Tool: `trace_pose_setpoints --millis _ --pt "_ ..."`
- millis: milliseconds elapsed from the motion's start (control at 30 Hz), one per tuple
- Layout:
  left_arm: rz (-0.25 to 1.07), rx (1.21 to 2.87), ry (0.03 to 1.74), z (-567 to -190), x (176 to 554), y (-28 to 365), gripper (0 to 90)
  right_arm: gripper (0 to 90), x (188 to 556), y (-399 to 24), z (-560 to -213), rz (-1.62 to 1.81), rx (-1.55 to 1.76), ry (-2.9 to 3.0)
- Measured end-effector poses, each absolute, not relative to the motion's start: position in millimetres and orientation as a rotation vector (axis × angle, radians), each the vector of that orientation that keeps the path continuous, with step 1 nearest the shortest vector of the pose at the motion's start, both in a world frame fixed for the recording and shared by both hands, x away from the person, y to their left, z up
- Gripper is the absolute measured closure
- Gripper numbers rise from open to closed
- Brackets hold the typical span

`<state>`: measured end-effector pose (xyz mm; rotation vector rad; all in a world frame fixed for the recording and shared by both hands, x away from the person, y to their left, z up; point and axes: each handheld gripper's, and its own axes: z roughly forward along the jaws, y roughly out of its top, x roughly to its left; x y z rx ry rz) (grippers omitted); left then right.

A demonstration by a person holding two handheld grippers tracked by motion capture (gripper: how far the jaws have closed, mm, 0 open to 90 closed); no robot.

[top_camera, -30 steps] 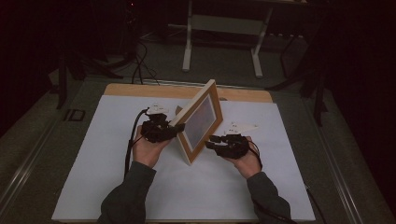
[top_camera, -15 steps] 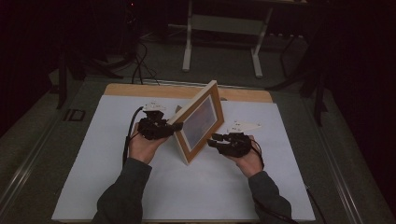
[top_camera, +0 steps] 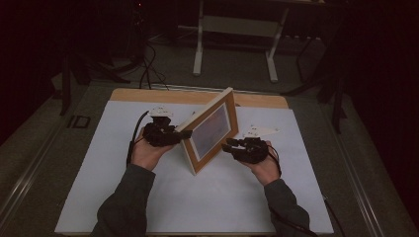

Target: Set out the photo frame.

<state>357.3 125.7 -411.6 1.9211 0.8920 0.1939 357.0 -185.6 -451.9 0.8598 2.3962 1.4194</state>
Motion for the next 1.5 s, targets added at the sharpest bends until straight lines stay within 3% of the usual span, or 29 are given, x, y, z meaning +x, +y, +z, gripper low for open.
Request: trace_pose_setpoints --millis 1500 --pt "0.093 1.963 0.756 -409 369 146 71.5 57.0 409 -227 -429 1.367 1.051 2.265"
